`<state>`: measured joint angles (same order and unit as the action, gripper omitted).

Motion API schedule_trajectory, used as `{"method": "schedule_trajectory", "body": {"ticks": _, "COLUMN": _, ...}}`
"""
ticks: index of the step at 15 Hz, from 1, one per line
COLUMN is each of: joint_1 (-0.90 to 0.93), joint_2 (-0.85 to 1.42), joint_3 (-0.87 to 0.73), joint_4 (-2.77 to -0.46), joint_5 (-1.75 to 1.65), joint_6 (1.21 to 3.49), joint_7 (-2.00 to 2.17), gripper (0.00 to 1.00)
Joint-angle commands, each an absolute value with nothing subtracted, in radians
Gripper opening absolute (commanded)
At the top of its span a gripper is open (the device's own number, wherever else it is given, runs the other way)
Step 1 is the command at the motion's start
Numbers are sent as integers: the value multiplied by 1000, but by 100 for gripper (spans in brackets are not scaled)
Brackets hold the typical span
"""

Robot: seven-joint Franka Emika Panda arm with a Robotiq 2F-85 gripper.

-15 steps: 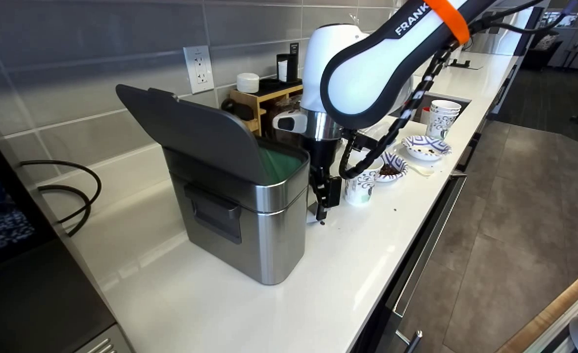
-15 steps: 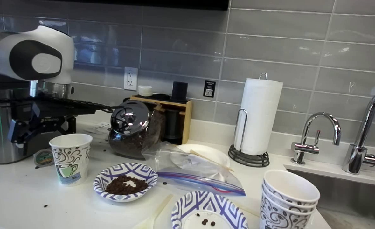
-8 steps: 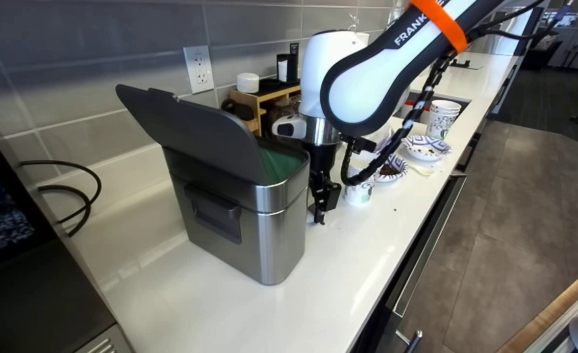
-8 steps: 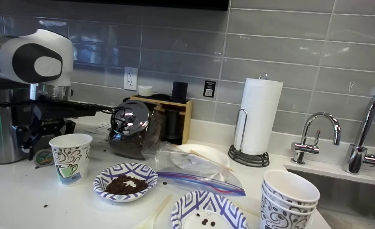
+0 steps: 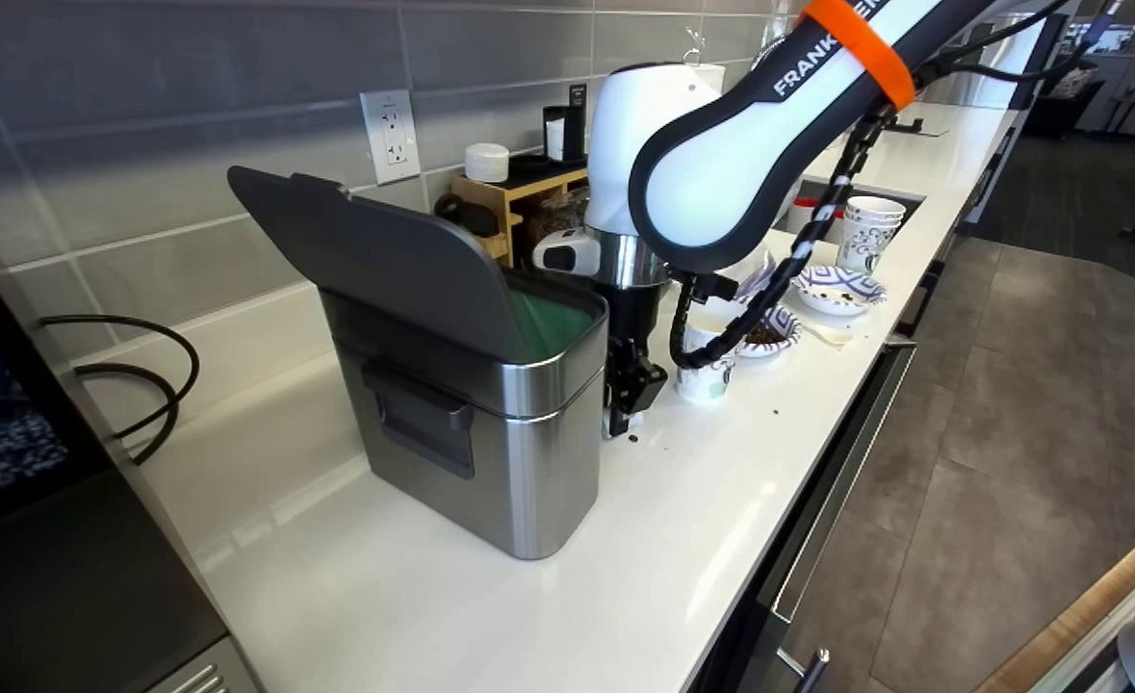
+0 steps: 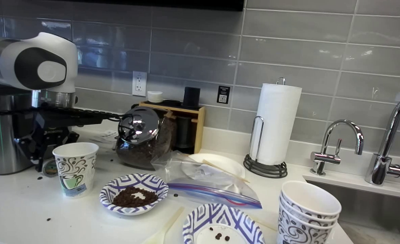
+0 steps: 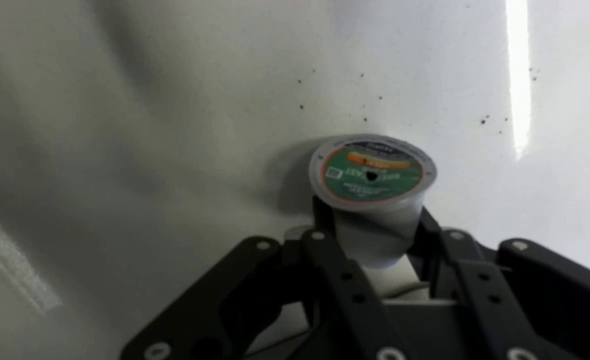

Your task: Open the recycling bin and place the small white container in front of the bin in the bin

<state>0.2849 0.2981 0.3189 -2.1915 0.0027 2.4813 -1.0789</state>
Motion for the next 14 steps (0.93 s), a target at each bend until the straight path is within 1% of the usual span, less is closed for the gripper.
{"method": "schedule_trajectory", "body": {"ticks": 1, "joint_1": 274, "joint_2": 307, "joint_3": 332, "joint_4": -2173, "joint_5": -20, "joint_6": 2443, "joint_7": -1046, "gripper": 13}}
{"method": "schedule_trajectory", "body": {"ticks": 8, "joint_1": 259, "joint_2": 280, "joint_3": 341, "joint_4": -2160, "joint_5": 0, "joint_6": 2407, "joint_7": -1044, "gripper": 13}}
{"method": "schedule_trajectory", "body": {"ticks": 14, "joint_1": 257, "joint_2": 229, "joint_3": 339, "joint_4": -2125, "joint_5": 3, "joint_6": 2320, "joint_7": -1041, "gripper": 13}}
